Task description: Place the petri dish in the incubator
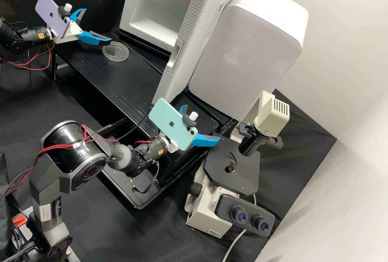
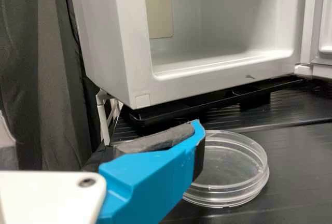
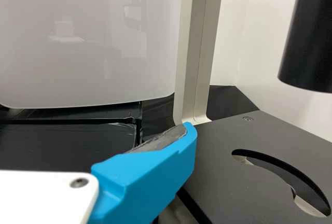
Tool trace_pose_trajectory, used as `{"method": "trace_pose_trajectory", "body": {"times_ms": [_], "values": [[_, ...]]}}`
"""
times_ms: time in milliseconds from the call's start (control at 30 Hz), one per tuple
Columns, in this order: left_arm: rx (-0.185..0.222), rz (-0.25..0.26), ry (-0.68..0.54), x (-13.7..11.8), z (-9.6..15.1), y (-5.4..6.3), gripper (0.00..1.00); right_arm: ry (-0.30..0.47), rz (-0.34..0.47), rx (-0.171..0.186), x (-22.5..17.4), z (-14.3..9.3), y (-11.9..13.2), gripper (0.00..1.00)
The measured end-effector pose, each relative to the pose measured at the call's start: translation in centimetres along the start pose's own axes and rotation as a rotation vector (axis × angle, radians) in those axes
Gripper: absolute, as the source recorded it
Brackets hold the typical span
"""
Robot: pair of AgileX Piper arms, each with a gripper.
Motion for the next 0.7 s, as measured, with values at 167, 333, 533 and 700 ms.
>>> {"method": "trace_pose_trajectory", "body": {"times_ms": [167,333,533,700], "values": [[0.000,0.000,0.000,0.0,0.0,0.0,1.00,0.000,0.000,0.000,0.0,0.0,0.0,1.00],[0.000,0.000,0.000,0.0,0.0,0.0,1.00,0.000,0.000,0.000,0.0,0.0,0.0,1.00],[-0.005,0.005,-0.028,-0.4,0.5,0.3,1.00,0.000,0.000,0.000,0.0,0.0,0.0,1.00],[-0.018,0.020,-0.101,-1.5,1.8,0.9,1.00,0.000,0.000,0.000,0.0,0.0,0.0,1.00]]}}
